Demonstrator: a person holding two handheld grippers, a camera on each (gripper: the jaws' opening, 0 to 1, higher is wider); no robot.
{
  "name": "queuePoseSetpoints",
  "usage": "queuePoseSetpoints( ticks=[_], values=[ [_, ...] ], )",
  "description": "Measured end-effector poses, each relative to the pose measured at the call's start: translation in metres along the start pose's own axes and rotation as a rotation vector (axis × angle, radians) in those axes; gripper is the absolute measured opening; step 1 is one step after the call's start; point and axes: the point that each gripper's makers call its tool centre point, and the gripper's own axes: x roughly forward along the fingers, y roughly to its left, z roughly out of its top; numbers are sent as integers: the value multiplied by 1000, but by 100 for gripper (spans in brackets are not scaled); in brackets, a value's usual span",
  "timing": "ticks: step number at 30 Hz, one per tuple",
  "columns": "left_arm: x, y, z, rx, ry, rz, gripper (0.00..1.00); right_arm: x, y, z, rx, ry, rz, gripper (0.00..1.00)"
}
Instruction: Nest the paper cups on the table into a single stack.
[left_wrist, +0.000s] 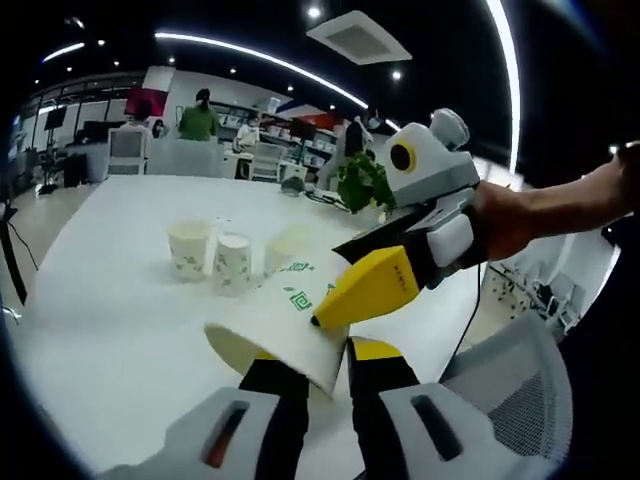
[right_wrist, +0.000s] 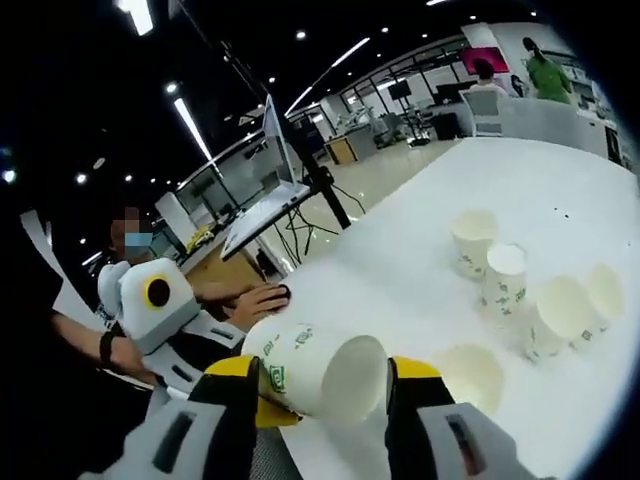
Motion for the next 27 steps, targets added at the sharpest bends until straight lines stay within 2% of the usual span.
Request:
queuePoseSetpoints(
  ticks=[3, 6, 9, 15, 20, 21, 23, 27],
  values=[
    [0, 2, -1, -26, 7, -5, 14, -1, -1, -3, -6, 10, -4, 50],
    [-1, 3, 4, -96, -25, -13, 17, -1, -5, -7, 12, 13, 2, 49],
    [-3, -2, 10, -127, -48, -29, 17, -3, -2, -4, 79, -30, 27, 48],
    [-4, -8, 14, -122, -50, -48, 16, -6, -4, -1, 92, -43, 43, 48],
    [-5, -11, 15, -137, -51, -64, 8, -8, 0, -1, 86, -49, 53, 48],
    [-5, -10, 15, -135, -50, -63, 0, -9, 0, -2, 85, -48, 54, 40],
    [-5, -11, 16, -134, -48, -65, 0, -10, 7, -4, 76, -40, 71, 32],
    [-5, -16, 16, -113, -29, -82, 0, -12, 13, -7, 53, -31, 71, 34]
  ],
)
